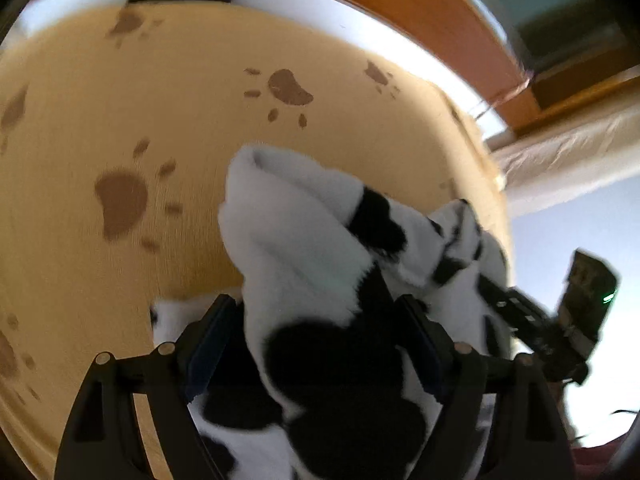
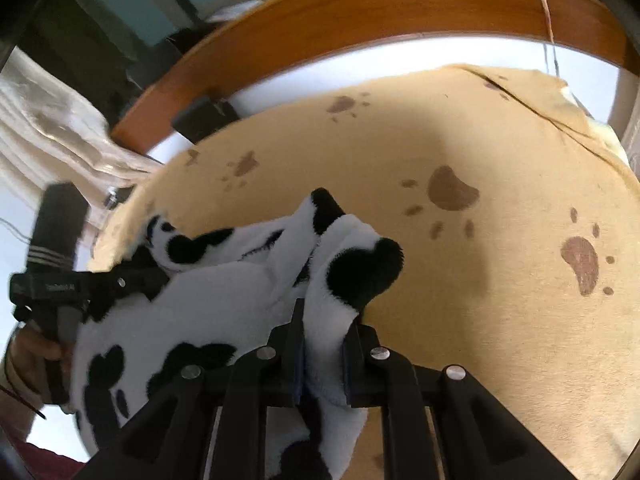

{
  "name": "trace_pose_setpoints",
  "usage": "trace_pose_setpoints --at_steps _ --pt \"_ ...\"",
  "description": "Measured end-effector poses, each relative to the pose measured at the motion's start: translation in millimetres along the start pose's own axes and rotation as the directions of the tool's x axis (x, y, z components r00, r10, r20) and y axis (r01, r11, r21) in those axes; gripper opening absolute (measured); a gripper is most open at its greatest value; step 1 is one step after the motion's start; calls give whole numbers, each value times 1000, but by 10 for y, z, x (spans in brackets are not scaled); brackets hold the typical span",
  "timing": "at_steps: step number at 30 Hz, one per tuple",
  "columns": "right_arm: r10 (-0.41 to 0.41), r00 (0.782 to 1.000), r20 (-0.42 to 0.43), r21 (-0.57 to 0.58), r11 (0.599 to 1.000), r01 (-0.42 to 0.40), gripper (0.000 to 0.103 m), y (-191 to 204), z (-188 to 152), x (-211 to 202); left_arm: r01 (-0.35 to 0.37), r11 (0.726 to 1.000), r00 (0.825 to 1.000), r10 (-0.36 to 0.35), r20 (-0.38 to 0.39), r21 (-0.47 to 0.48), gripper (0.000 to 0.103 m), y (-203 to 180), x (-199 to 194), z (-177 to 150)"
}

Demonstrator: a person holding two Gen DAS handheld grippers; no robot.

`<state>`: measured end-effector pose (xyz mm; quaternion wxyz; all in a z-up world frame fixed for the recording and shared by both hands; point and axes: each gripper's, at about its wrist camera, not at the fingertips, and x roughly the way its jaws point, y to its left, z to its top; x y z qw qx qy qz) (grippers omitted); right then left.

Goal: Fold clothes
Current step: 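Lower the held fleece onto the bed with both grippers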

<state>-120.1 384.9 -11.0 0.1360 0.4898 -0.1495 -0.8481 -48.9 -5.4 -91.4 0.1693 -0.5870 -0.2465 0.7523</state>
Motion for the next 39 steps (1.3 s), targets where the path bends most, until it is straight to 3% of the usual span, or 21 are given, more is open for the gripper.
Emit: trace_pose_setpoints --at_steps 3,6,11,14,16,18,24,27,31,33,35,36,37,38,39 --pt "44 998 39 2 999 -44 15 63 66 -141 114 992 992 -111 65 -50 78 55 -269 -92" --pt "77 996 55 -7 997 -77 15 139 132 -202 86 996 991 -82 104 -30 62 78 -386 -179" --pt "16 1000 -26 -52 999 -17 15 189 79 235 50 992 998 -44 48 -117 60 349 -76 -302" --pt "22 999 -31 -17 1000 -23 18 133 36 345 113 975 993 -105 55 -190 60 456 17 -346" --pt "27 999 -34 0 1000 -27 20 132 42 318 144 972 989 -136 53 -187 59 429 8 -342" --pt "27 999 -40 4 1000 -27 20 134 48 319 170 971 986 -166 33 -168 45 359 8 -338" --pt "94 995 11 -20 995 -94 20 318 75 143 197 970 980 -191 54 -144 25 219 -208 -405" --pt "121 992 46 -102 988 -116 20 550 105 30 109 992 988 -102 115 -59 24 55 -483 -544" --pt "-39 998 48 -183 982 47 20 669 133 154 -67 995 990 75 119 -72 25 138 -361 -547" --pt "-104 995 9 -160 982 104 25 549 127 330 -126 989 985 134 107 -74 35 215 -178 -475" --pt "-155 988 -18 -141 978 151 44 448 122 458 -171 984 979 175 103 -46 42 197 -51 -417" --pt "-162 987 -11 -139 977 159 44 433 124 437 -189 982 976 190 102 -25 44 161 -50 -405" --pt "-174 985 -8 -141 975 171 52 422 131 400 -207 978 973 206 100 -1 46 123 -62 -396" --pt "-192 981 -7 -142 972 189 66 408 144 356 -220 975 971 218 96 16 52 100 -82 -390" --pt "-207 978 6 -137 969 206 70 389 158 273 -227 974 970 225 90 15 61 116 -131 -396"
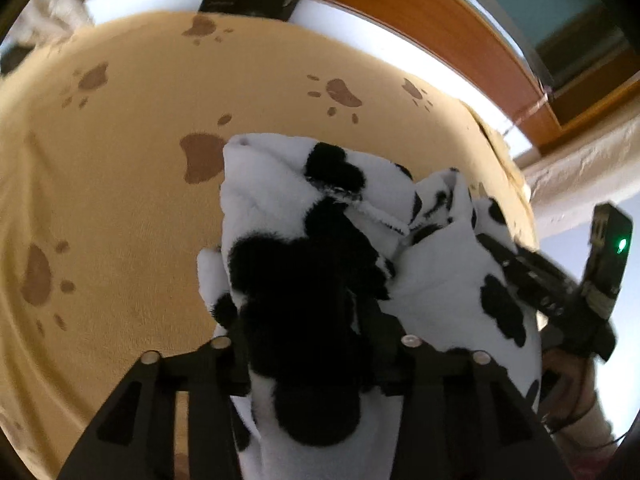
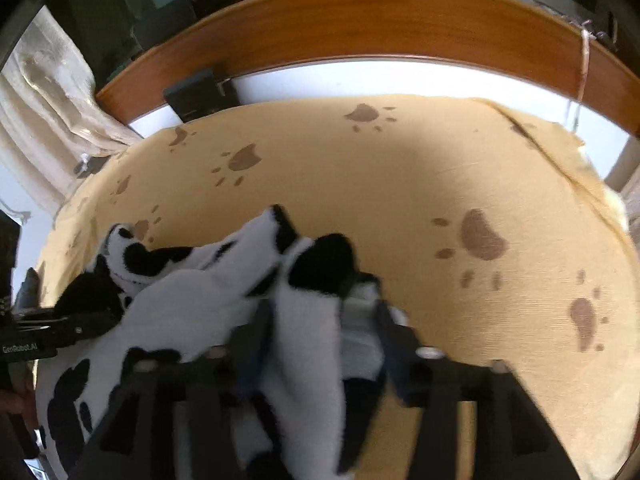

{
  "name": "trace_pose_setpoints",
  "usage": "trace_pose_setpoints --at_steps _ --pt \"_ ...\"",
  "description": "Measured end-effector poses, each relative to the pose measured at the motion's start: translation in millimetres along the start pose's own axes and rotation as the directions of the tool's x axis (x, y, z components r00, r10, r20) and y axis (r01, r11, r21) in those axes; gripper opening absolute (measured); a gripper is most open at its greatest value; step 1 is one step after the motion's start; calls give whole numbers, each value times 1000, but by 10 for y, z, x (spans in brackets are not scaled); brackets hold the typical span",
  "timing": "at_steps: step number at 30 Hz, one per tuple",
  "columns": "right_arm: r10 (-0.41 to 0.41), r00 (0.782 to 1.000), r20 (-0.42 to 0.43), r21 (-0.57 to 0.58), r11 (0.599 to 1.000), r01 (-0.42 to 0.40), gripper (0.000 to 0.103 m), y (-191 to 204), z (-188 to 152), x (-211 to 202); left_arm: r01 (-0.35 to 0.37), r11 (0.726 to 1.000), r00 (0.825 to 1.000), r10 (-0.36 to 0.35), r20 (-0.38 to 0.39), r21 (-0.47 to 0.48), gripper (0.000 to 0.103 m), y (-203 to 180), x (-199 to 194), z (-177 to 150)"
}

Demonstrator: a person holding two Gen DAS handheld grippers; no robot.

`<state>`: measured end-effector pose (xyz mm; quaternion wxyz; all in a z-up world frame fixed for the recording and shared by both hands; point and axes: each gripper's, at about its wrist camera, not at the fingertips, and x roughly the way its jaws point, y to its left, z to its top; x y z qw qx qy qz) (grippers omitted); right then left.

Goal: Fold clothes
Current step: 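Lower the held fleece onto the bed with both grippers, then release the fleece and press it flat with both grippers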

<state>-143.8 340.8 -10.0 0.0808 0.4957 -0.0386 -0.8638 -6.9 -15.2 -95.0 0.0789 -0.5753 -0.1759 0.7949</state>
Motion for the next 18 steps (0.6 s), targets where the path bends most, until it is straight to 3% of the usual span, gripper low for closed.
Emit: trace_pose_setpoints --at_steps 2,3,6,9,12,14,16,18 --pt "-29 998 49 25 999 28 70 -103 16 -232 -14 1000 1000 14 -5 -22 77 99 -137 -13" --pt "-32 996 77 39 999 29 70 -140 13 -354 -26 999 1000 27 11 -37 79 150 -239 -19" --pt "18 985 171 41 999 -25 70 -176 -30 -797 -67 997 995 69 70 -41 80 188 -517 -54" --pt "124 970 210 -67 991 -112 70 99 -167 -1118 -61 998 990 64 129 -21 80 133 -756 -63" --pt "251 956 150 -226 950 -214 70 549 -386 -1207 -3 998 991 -4 134 55 81 -69 -805 -135" --pt "290 954 80 -297 920 -255 70 762 -572 -1151 40 991 992 -55 115 125 83 -254 -728 -233" --pt "273 962 10 -331 909 -254 70 840 -780 -996 55 980 993 -73 91 193 85 -406 -585 -326" --pt "216 975 -57 -331 917 -223 70 774 -968 -749 7 966 998 -25 66 257 87 -490 -303 -406"
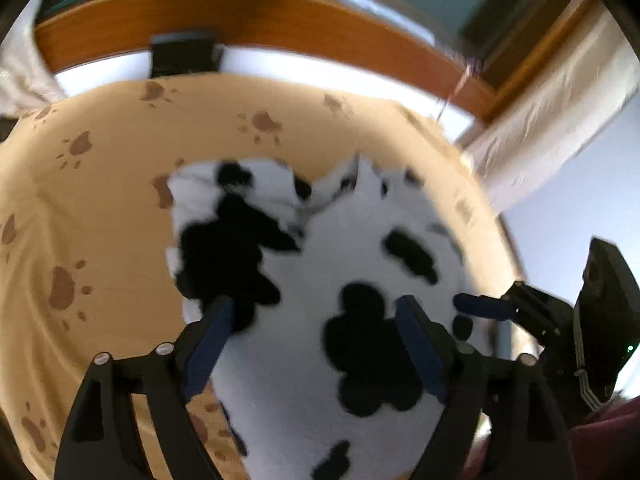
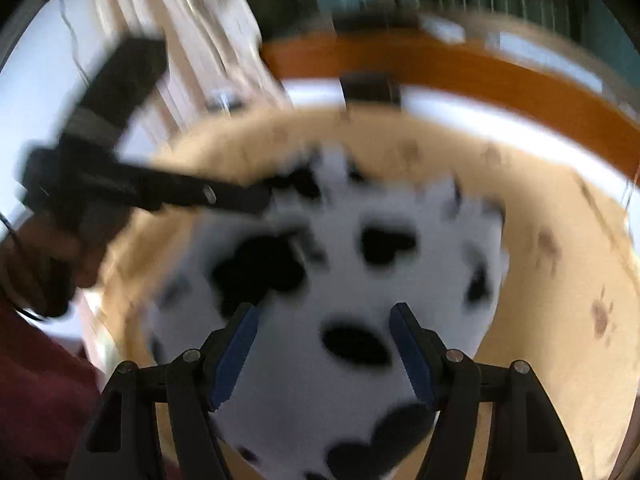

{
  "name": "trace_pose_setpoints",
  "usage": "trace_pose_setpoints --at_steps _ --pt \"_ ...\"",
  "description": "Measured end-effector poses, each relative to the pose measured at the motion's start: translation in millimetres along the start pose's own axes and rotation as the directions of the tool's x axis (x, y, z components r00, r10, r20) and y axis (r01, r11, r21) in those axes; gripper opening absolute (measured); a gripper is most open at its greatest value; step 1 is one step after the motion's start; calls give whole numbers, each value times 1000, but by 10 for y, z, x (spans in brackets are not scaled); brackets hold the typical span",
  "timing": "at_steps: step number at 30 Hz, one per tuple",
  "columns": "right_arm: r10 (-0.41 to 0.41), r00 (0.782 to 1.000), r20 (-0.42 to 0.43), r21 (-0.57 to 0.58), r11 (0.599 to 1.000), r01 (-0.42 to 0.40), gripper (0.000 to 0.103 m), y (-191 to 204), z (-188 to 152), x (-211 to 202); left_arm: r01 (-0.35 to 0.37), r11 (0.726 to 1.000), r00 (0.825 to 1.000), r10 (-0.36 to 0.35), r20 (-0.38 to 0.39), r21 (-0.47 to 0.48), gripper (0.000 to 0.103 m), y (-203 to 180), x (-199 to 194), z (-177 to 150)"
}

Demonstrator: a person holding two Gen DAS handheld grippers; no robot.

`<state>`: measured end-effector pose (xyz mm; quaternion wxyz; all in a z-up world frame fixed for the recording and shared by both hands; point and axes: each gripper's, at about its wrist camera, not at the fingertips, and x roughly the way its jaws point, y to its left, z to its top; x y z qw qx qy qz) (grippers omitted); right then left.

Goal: Fold clothes
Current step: 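Release the fleece and press it flat with both grippers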

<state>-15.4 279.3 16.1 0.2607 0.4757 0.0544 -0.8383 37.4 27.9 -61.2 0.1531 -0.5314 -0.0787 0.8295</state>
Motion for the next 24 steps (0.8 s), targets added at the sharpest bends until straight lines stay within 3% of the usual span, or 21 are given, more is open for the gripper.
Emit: trace_pose_setpoints --at_steps 3,8,11,14,16,20,24 --pt "27 999 26 48 998 -29 71 -185 -134 108 -28 999 1000 28 2 39 90 -16 219 -78" --pt "72 996 43 154 985 -78 71 -309 -90 -142 -18 1000 1000 18 -20 -2 92 40 113 18" --pt "62 987 150 343 933 -110 71 -597 -321 -526 -18 999 1000 17 -18 -46 92 -10 -19 85" --pt "-17 990 142 461 886 -51 71 -840 -666 -763 23 999 1000 -23 9 -48 92 -234 -136 178" --pt "-65 993 97 492 870 9 71 -925 -871 -835 72 997 997 -72 6 1 94 -495 -92 282" --pt "-102 995 14 457 886 85 71 -880 -1113 -757 138 980 990 -135 -35 140 98 -1035 160 426" --pt "-112 994 -11 425 899 106 71 -828 -1157 -559 102 962 993 -84 -81 253 98 -1384 529 480"
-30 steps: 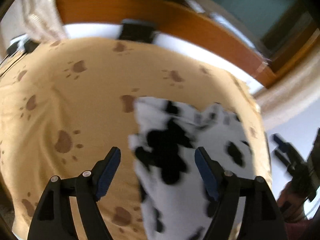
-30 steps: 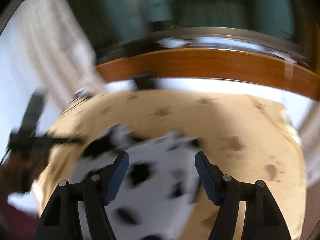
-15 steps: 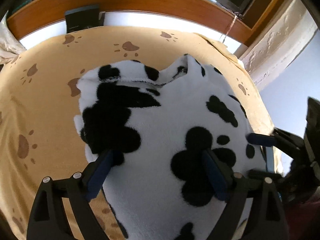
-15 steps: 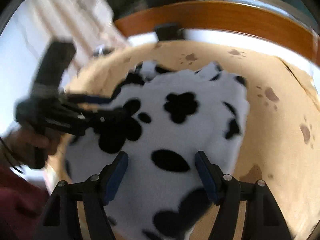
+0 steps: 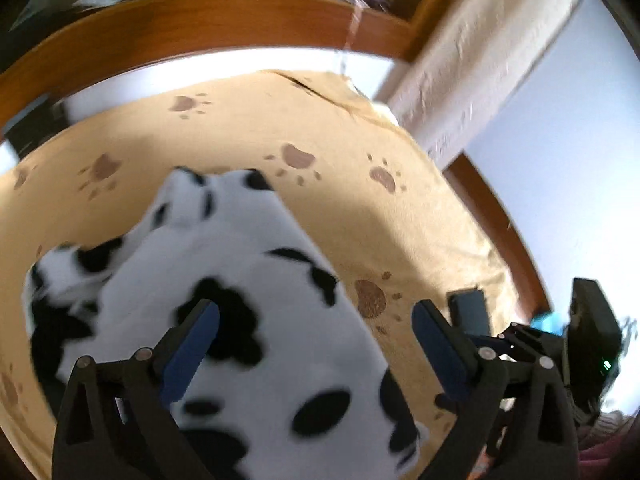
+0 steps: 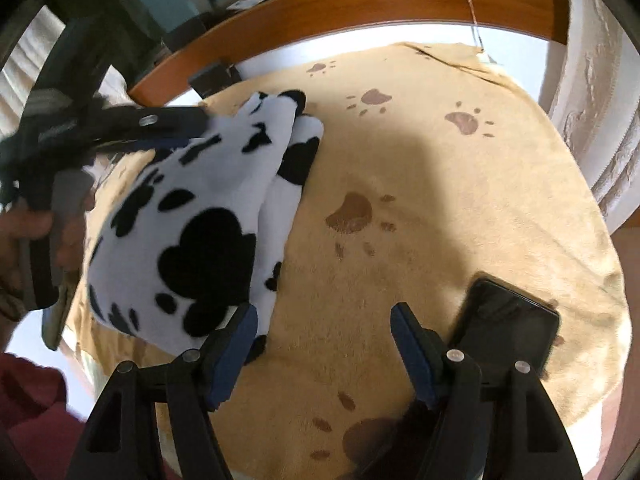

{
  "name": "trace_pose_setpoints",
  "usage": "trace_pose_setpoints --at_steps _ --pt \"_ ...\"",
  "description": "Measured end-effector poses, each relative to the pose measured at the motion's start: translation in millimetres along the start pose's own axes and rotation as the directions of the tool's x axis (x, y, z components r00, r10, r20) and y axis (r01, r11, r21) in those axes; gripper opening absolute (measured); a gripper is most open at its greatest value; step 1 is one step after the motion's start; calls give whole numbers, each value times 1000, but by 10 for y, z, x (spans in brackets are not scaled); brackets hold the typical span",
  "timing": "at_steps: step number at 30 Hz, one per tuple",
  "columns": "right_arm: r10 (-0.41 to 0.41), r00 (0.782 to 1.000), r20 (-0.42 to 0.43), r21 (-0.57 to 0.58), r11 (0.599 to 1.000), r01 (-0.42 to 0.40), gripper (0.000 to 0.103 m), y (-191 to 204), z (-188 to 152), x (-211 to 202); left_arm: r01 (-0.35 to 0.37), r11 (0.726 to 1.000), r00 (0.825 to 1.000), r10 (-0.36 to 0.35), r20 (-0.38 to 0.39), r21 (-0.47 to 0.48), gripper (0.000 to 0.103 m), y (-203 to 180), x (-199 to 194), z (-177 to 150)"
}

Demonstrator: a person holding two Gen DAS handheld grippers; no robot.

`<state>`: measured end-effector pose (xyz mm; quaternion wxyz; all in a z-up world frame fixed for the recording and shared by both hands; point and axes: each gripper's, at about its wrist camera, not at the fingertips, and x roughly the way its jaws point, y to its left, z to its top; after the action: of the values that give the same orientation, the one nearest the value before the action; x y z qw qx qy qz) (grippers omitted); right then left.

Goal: Fold clothes
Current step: 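Release the fleece and press it flat with both grippers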

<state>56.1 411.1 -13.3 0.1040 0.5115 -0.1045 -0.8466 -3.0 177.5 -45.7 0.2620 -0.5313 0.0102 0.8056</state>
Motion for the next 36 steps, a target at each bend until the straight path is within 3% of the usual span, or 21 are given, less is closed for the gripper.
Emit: trace_pose_setpoints --at_steps 3,7,12,14,15,17,19,22,24,26,29,30,33,35,36 --pt "21 1000 -14 -44 999 -22 71 74 16 163 -59 998 998 60 -36 23 98 -17 257 16" --pt "63 992 -114 -191 978 -84 71 345 -111 333 -96 994 995 97 -28 43 101 -17 403 -74" --pt "41 989 -145 -264 961 -79 71 410 -291 327 -220 961 974 225 -8 166 102 -213 568 -179" --pt "22 990 -141 -286 956 -61 71 403 -289 282 -232 957 971 238 -16 175 102 -228 572 -163" --pt "19 992 -121 -278 959 -52 71 377 -268 226 -215 963 975 222 -23 162 102 -213 536 -144" --pt "46 998 -54 -219 974 -56 71 281 -173 15 -99 994 995 100 -3 45 102 -90 300 -109" --pt "88 996 6 -175 981 -85 71 239 -58 -175 12 997 999 -9 40 -70 102 41 51 -80" --pt "149 987 58 -175 975 -137 72 321 107 -338 38 988 994 -22 109 -152 102 193 -266 -75" --pt "179 982 51 -241 957 -162 79 544 195 -314 -14 989 992 33 126 -146 102 234 -410 -99" --pt "198 980 25 -312 933 -180 80 785 218 -210 -117 987 983 131 129 -114 102 245 -516 -147" --pt "214 977 -19 -348 914 -207 80 990 235 -5 -296 953 948 302 98 -71 102 273 -555 -253" --pt "197 980 -33 -352 915 -196 80 1003 238 87 -322 943 941 328 85 -77 102 315 -542 -282" --pt "113 991 -67 -366 921 -130 84 968 238 301 -344 931 936 351 38 -125 102 484 -472 -362" --pt "64 992 -105 -352 931 -97 100 858 223 468 -330 929 942 335 1 -167 102 602 -419 -459" --pt "75 988 -138 -308 944 -115 103 755 208 554 -327 929 944 330 -9 -174 102 639 -387 -501"
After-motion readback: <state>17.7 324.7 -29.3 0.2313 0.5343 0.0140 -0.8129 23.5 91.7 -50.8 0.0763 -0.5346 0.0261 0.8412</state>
